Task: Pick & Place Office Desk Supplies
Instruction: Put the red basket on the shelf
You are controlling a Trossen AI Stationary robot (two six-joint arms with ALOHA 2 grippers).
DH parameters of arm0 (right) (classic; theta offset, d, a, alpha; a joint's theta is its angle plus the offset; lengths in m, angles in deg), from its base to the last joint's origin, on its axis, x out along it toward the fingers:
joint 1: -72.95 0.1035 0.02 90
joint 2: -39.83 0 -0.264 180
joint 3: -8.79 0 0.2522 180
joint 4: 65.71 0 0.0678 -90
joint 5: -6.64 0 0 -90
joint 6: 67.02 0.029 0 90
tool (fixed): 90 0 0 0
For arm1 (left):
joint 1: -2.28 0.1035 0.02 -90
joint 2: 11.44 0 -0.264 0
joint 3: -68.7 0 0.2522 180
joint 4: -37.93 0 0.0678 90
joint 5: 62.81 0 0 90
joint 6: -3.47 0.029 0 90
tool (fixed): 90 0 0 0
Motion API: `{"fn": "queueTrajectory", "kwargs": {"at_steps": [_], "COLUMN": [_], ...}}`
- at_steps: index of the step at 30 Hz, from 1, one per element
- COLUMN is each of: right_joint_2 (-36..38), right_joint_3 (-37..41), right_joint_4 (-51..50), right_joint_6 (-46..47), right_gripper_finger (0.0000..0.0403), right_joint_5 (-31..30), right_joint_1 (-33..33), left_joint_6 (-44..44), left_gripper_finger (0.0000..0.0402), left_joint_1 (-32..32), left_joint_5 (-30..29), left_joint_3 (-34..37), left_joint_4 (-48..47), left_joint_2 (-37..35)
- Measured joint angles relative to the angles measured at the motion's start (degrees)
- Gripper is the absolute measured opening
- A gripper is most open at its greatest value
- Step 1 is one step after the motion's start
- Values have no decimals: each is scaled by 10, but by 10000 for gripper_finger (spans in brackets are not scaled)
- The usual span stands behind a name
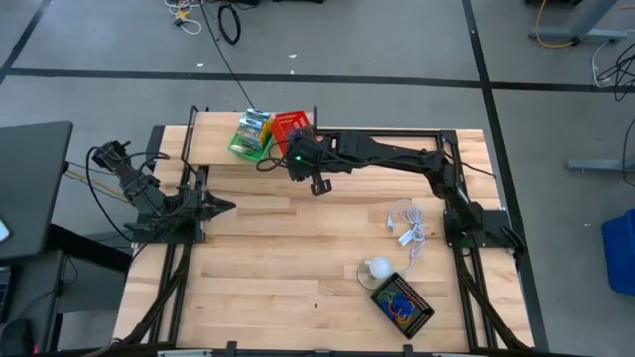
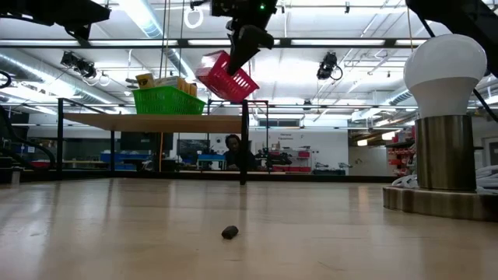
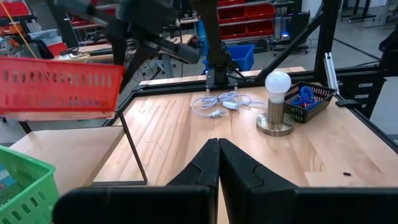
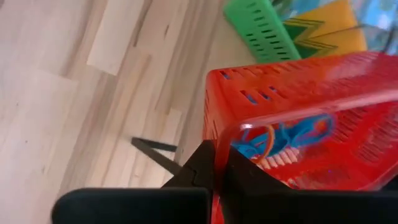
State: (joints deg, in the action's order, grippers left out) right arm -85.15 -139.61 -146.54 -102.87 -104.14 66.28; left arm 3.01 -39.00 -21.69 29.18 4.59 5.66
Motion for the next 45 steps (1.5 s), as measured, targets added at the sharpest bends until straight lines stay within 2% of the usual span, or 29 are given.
{"fn": "queueTrajectory", "kwargs": {"at_steps": [9,34,45], "right_joint_2": [-35,-38,-39], "right_joint_3": [0,0,0], "right_joint_4": [-16,2,29], "right_joint_6": [-26,-11,-37], "right_gripper_finger": [6,6,34], "right_joint_5": [13,-11,-27], "right_joint_1": [-3,-17,-15], "left_joint_6": [-2,-6,-13], "left_gripper_finger": [9,9,9], "left_joint_1": [0,0,0], "left_joint_5": [0,0,0], "left_joint_3": [0,0,0], "left_joint_4": [-4,-4,-4], "left_joint_2": [0,0,0]}}
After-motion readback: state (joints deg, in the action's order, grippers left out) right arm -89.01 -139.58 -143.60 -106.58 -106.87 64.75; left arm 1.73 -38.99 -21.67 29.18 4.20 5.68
